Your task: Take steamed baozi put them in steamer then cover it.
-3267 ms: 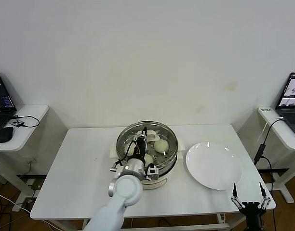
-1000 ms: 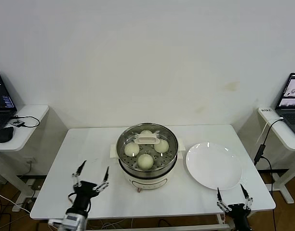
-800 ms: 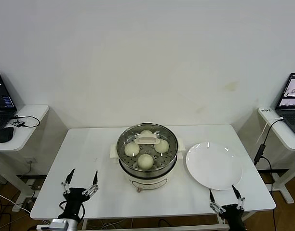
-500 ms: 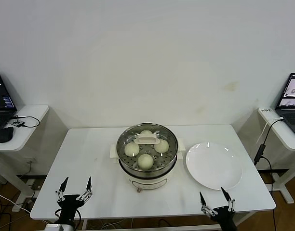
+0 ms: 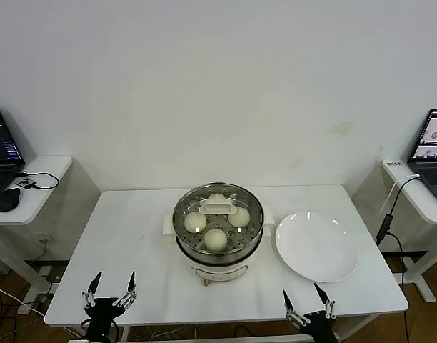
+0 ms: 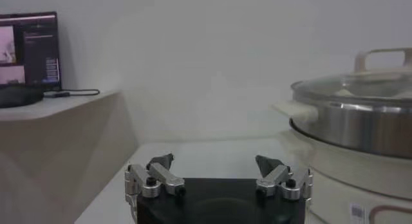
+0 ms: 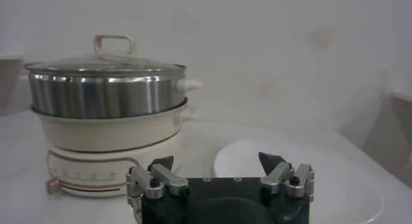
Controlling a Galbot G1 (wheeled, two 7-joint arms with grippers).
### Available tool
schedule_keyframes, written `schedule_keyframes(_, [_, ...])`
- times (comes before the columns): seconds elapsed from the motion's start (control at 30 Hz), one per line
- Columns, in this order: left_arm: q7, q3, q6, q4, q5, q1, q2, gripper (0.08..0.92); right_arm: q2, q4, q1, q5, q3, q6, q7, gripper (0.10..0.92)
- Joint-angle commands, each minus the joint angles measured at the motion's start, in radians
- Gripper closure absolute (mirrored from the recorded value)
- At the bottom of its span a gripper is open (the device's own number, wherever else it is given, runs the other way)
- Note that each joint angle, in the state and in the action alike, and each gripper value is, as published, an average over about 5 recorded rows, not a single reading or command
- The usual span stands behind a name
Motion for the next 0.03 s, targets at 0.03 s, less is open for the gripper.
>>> schedule_keyframes(0.03, [0.007, -0.005, -0.004, 0.002, 0.010, 0.014, -0.011, 0.177, -0.010, 0.013, -0.013, 0.002, -0.031, -0.015, 0.015, 0.203])
